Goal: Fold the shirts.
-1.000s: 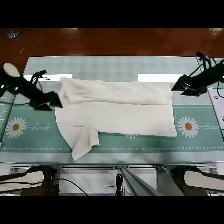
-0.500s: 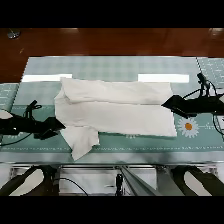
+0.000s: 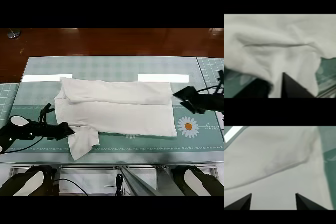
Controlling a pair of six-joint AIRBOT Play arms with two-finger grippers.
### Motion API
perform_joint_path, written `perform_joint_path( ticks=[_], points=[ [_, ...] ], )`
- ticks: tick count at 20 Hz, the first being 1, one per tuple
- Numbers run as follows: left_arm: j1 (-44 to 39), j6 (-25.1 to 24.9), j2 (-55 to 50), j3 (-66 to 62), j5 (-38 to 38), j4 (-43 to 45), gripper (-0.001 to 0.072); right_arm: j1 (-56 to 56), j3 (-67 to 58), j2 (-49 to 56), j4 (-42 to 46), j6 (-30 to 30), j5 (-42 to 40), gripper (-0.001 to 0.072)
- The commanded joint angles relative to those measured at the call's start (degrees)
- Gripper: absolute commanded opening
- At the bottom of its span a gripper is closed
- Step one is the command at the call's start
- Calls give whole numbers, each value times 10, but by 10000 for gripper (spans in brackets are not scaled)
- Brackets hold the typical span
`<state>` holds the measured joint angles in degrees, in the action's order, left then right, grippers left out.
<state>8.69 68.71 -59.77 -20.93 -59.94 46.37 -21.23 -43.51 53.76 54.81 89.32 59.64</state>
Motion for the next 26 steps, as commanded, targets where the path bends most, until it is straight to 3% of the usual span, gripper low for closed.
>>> perform_joint_path(
  ticks=[1, 3, 5, 7, 13, 21, 22, 24, 25, 26],
  points=[
    [-14, -27, 2, 0, -6, -19, 19, -87, 17, -1, 153, 4, 134, 621],
    [-14, -27, 2, -2, -5, -19, 19, -85, 69, -1, 198, 15, 187, 621],
    [-15, -27, 2, 0, 0, -19, 19, -66, 124, 0, 151, -38, 180, 622],
    [-15, -27, 2, -1, 9, -21, 19, -31, 151, 9, 125, -34, 155, 621],
    [-15, -27, 2, -1, 20, -23, 19, 8, 148, 76, 45, -53, 81, 621],
    [-15, -27, 2, -1, 26, -23, 19, 8, 118, 136, 7, -50, 50, 616],
    [-15, -27, 2, -1, 26, -23, 19, 9, 118, 136, -5, -49, 41, 526],
    [-15, -27, 2, -1, 25, -23, 19, 19, 118, 137, -15, -61, 34, 119],
    [-14, -27, 2, -2, 21, -23, 19, 26, 118, 137, -24, -79, 33, 32],
    [-12, -27, 2, -8, 9, -23, 19, 32, 114, 137, -33, -97, 42, 32]
  ],
)
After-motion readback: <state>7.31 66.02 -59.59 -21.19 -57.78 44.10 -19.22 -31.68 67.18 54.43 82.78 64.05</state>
